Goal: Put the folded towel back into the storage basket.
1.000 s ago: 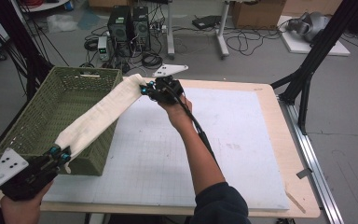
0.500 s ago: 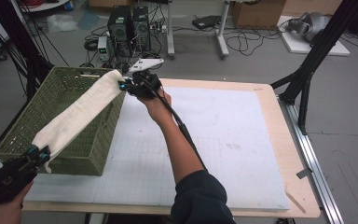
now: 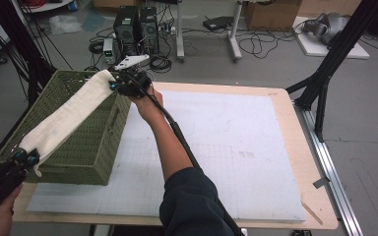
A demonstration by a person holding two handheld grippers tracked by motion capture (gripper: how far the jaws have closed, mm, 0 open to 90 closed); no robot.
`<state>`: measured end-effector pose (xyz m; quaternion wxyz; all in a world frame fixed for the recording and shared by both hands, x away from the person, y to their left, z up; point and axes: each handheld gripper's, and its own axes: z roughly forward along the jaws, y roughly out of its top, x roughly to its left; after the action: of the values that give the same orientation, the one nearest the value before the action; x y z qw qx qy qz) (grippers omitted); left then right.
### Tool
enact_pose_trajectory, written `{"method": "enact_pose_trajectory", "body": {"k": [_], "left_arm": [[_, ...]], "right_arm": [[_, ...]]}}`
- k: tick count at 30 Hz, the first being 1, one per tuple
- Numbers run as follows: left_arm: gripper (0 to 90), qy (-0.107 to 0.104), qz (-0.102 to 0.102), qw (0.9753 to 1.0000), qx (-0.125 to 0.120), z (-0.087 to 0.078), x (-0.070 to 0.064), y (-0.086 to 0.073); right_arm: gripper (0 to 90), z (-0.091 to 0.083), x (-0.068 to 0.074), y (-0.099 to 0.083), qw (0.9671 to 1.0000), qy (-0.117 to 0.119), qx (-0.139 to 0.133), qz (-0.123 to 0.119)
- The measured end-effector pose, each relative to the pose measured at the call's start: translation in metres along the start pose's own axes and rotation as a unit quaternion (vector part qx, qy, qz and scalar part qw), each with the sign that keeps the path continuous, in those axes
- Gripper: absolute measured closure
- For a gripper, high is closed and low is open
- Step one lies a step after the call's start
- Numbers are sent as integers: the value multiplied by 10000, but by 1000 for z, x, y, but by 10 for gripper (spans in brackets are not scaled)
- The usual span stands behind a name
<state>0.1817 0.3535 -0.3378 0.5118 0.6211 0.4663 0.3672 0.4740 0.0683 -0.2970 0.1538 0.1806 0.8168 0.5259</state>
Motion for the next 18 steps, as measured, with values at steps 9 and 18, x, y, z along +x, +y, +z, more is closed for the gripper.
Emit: {"method": "enact_pose_trajectory", "body": {"k": [9,18], "left_arm": [[820,156,-51,9998,70,0,16,-2],[819,249,-266,9993,128,3,27,-1]], "right_arm": [[830,23,4,1,9999,-14,100,13],[829,43,9,11,9995,-205,228,-50]]}}
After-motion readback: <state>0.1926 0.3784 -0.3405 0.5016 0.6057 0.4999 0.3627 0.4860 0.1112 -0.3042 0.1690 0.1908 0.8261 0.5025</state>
